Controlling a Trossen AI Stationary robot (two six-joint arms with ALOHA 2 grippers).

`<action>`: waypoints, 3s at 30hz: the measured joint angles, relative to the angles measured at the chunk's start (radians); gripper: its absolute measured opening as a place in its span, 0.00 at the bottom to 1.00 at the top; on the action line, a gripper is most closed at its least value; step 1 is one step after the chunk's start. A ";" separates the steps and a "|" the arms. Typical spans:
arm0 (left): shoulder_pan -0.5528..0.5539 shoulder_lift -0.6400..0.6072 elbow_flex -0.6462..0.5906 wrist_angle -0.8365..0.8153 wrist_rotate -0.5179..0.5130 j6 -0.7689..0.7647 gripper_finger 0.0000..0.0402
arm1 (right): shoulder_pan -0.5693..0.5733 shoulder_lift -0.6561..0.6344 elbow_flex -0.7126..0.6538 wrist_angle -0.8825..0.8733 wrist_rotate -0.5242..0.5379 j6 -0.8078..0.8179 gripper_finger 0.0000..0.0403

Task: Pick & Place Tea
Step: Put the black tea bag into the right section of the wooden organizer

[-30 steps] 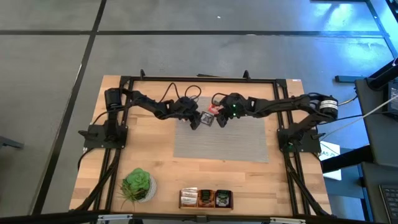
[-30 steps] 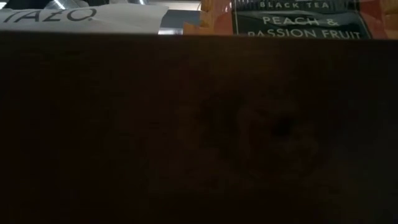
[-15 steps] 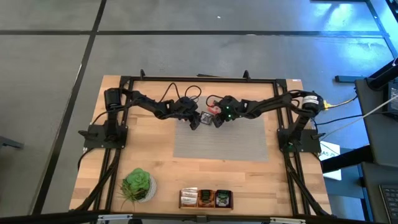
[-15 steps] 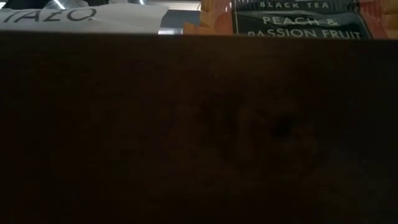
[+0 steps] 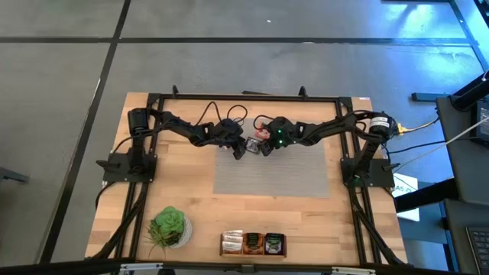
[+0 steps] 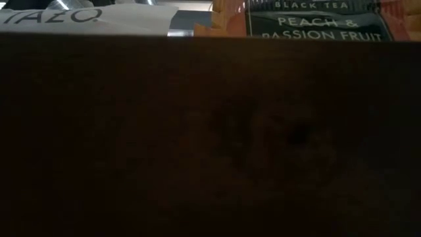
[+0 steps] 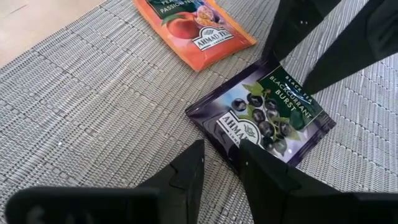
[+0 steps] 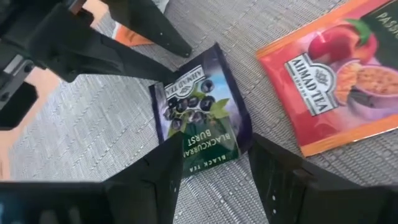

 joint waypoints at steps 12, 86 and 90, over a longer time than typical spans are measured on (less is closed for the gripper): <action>0.000 0.001 -0.001 0.000 0.000 0.001 0.24 | 0.000 0.000 0.000 0.000 -0.010 0.000 0.32; -0.061 -0.268 -0.004 -0.118 0.065 0.055 0.24 | 0.040 -0.284 0.008 -0.190 -0.035 -0.318 0.00; -0.105 -0.323 -0.002 -0.119 0.106 0.054 0.24 | 0.096 -0.379 0.009 -0.254 -0.026 -0.321 0.00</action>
